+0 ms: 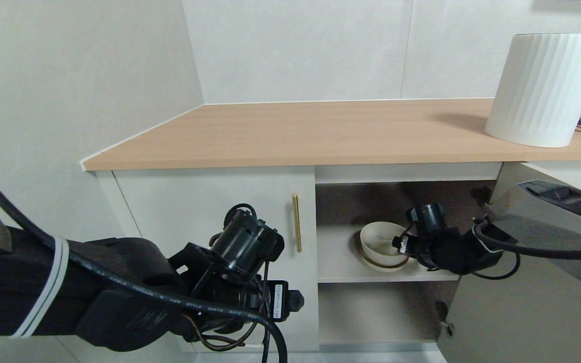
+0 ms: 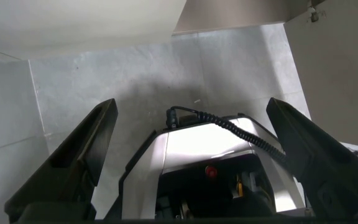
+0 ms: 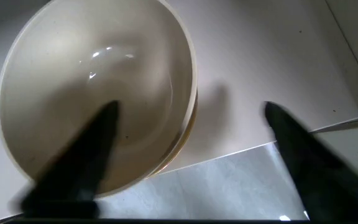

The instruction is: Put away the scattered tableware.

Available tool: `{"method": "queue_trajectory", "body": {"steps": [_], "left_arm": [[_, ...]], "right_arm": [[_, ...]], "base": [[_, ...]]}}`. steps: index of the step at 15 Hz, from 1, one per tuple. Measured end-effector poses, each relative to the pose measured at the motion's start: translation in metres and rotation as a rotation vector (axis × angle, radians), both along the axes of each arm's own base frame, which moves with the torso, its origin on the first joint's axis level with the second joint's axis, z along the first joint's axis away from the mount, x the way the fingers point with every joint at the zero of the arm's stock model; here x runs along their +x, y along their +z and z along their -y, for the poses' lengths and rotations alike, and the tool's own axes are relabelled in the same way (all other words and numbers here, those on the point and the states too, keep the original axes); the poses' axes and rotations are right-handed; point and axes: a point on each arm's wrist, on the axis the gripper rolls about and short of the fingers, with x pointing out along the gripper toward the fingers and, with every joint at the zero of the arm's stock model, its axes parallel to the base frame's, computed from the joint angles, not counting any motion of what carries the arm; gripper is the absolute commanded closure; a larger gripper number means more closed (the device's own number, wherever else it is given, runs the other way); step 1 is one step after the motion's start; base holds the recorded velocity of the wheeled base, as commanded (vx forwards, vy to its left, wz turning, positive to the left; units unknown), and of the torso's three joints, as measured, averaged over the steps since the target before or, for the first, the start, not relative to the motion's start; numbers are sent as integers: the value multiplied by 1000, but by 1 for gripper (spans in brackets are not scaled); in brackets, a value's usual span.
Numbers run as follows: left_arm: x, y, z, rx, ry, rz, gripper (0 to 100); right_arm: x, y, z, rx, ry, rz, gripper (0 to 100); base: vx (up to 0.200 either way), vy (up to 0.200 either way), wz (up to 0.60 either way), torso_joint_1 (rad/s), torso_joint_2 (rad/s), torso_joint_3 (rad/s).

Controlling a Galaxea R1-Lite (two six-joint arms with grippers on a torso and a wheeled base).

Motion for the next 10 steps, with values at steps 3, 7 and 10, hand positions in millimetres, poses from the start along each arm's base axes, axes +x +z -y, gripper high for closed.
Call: {"method": "queue_trajectory", "body": {"steps": [3,7,10], "left_arm": [[0,1,0,-2,2,1,0],[-2,16,-14,-28,29,36,0],[-14,37,-36,-62,51,90,0]], "right_arm": [[-1,1,0,-1,0,-2,0],[-23,22,0,17,44,-22,0],[-62,56,-6,27,157,-65,0]], "base": [[0,0,0,0,0,0],[0,0,0,0,0,0],[0,0,0,0,0,0]]}}
